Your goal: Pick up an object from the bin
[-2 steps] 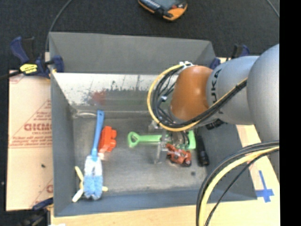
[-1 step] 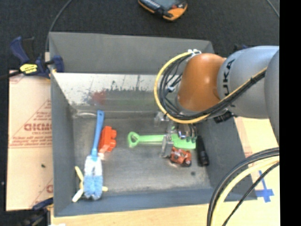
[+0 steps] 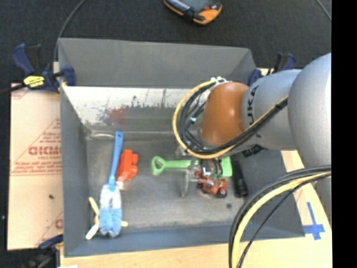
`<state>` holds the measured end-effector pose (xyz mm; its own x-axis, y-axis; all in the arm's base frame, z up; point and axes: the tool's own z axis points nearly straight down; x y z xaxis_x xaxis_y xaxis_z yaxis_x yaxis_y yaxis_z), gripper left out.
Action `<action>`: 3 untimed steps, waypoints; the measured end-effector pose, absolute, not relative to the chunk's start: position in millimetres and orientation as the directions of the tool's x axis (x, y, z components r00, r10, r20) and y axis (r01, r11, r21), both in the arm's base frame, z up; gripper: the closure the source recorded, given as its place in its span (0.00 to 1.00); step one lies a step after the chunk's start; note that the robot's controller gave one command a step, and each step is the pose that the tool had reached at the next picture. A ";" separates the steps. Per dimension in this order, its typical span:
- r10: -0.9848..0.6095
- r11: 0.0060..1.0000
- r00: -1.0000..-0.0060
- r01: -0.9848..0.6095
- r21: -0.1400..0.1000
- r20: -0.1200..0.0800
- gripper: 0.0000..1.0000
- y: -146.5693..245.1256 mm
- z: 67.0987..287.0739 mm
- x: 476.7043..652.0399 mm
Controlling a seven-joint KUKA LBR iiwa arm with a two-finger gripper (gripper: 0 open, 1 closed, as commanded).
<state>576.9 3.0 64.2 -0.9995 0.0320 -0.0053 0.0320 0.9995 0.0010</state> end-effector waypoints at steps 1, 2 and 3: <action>0.005 1.000 -1.000 0.005 0.000 -0.027 0.00 22.3 71.1 597.9; 0.027 1.000 -1.000 0.027 0.000 -0.015 1.00 5.2 68.3 583.8; 0.027 1.000 -1.000 0.027 -0.001 -0.015 1.00 5.2 68.3 583.8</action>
Offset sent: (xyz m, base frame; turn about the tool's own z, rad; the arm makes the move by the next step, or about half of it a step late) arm 0.0051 0.0034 0.0024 -0.0061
